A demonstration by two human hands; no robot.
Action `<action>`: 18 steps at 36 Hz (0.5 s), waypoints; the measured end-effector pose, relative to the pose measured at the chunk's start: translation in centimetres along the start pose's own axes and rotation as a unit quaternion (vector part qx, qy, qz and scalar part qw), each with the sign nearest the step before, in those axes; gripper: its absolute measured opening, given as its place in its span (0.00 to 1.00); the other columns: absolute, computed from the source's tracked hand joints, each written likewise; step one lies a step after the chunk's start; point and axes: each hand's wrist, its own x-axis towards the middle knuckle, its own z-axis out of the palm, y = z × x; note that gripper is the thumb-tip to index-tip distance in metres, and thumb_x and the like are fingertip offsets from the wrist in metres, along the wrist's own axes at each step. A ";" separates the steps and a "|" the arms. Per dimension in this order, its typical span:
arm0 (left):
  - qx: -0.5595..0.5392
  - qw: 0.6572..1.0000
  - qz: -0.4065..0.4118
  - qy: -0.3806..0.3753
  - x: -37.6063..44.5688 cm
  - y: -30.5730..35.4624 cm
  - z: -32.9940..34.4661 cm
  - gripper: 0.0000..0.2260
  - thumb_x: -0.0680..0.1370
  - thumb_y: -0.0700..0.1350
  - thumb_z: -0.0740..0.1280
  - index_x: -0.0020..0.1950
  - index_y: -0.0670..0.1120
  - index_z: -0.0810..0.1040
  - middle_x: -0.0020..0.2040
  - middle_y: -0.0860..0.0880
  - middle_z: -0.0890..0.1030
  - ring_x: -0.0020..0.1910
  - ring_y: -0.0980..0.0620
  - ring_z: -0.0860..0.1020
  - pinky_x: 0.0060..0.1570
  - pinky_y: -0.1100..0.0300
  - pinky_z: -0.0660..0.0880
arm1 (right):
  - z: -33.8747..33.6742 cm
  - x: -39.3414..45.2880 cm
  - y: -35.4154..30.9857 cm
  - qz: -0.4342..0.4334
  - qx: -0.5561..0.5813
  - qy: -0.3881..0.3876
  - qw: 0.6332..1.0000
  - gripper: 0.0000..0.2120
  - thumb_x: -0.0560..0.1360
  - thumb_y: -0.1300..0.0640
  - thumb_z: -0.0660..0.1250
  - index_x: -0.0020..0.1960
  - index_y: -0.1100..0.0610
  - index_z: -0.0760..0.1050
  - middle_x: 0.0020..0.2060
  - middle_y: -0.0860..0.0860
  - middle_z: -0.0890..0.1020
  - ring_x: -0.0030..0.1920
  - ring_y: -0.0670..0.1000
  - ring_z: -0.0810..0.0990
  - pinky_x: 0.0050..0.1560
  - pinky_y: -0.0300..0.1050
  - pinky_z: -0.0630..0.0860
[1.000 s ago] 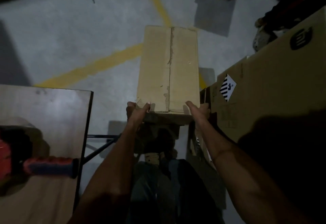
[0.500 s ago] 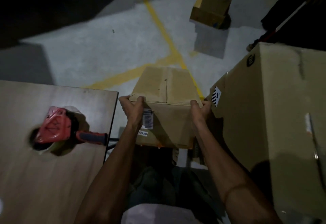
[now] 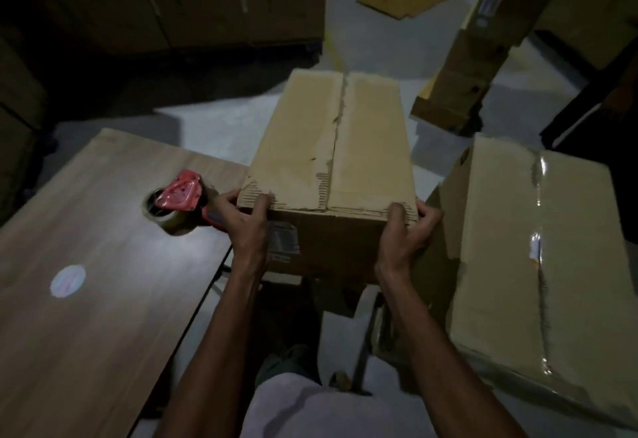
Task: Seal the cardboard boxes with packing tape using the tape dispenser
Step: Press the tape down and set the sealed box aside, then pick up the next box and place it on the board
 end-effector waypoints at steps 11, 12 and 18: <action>-0.034 0.981 0.135 0.134 -7.6 7.7 -9.6 0.17 0.77 0.38 0.73 0.52 0.52 0.67 0.50 0.49 0.78 0.43 0.62 0.81 0.40 0.66 0.78 | -2.2 -7.6 -6.1 -0.023 0.085 -0.122 0.989 0.14 0.75 0.55 0.68 0.57 0.56 0.68 0.49 0.46 0.74 0.43 0.35 0.76 0.41 0.36 0.73; -0.039 0.978 0.142 0.148 -8.0 8.1 -10.7 0.16 0.76 0.39 0.73 0.53 0.52 0.67 0.51 0.48 0.78 0.43 0.61 0.81 0.40 0.67 0.78 | -2.1 -8.4 -6.4 -0.019 0.090 -0.136 0.986 0.14 0.75 0.55 0.68 0.57 0.56 0.68 0.49 0.47 0.75 0.44 0.36 0.77 0.42 0.37 0.74; -0.060 0.956 0.171 0.231 -9.9 9.2 -17.5 0.17 0.74 0.44 0.74 0.53 0.53 0.68 0.53 0.47 0.79 0.47 0.57 0.83 0.42 0.64 0.79 | 0.2 -13.5 -8.1 -0.016 0.103 -0.229 0.968 0.15 0.73 0.54 0.68 0.56 0.57 0.69 0.50 0.50 0.77 0.47 0.42 0.78 0.44 0.35 0.75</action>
